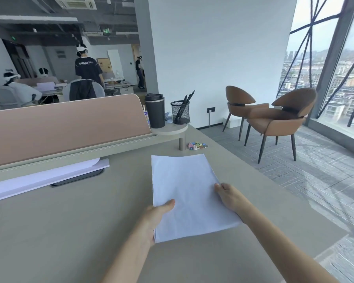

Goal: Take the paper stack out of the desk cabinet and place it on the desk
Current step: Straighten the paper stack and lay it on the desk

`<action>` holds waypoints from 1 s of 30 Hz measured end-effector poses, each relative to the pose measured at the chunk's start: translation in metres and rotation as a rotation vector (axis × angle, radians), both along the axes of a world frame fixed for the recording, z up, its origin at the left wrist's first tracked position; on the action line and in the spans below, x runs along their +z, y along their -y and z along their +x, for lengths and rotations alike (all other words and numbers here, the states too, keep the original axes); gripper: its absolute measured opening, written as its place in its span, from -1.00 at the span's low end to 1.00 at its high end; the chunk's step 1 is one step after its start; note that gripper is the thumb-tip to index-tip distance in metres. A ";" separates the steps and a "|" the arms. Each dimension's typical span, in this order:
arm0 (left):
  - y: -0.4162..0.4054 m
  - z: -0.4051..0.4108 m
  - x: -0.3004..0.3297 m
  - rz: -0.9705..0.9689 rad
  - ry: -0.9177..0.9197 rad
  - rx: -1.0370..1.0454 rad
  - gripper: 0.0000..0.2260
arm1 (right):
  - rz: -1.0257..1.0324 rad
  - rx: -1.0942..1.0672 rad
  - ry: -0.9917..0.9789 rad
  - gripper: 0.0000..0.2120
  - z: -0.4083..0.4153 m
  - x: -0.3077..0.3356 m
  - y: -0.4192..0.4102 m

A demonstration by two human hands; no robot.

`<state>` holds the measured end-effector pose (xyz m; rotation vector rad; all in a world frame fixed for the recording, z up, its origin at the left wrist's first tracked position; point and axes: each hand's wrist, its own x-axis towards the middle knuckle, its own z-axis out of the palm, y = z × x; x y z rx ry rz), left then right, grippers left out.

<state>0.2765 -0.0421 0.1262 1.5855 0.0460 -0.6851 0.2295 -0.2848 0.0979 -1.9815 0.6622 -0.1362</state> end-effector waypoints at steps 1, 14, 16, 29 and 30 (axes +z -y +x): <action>0.010 0.004 -0.002 0.005 -0.011 0.003 -0.82 | -0.055 -0.003 -0.017 -0.63 0.004 -0.001 0.009; 0.128 0.061 -0.029 0.224 0.355 0.124 -0.82 | -0.464 0.036 -0.169 -0.70 0.060 -0.009 0.108; 0.139 0.066 -0.034 0.353 0.446 0.125 -0.82 | -0.515 0.037 -0.175 -0.68 0.067 -0.012 0.118; 0.180 0.093 -0.069 0.717 0.770 0.162 -0.79 | -0.738 0.051 -0.162 -0.61 0.104 -0.019 0.152; 0.181 0.093 -0.070 0.746 0.793 0.167 -0.79 | -0.757 0.052 -0.156 -0.59 0.105 -0.020 0.153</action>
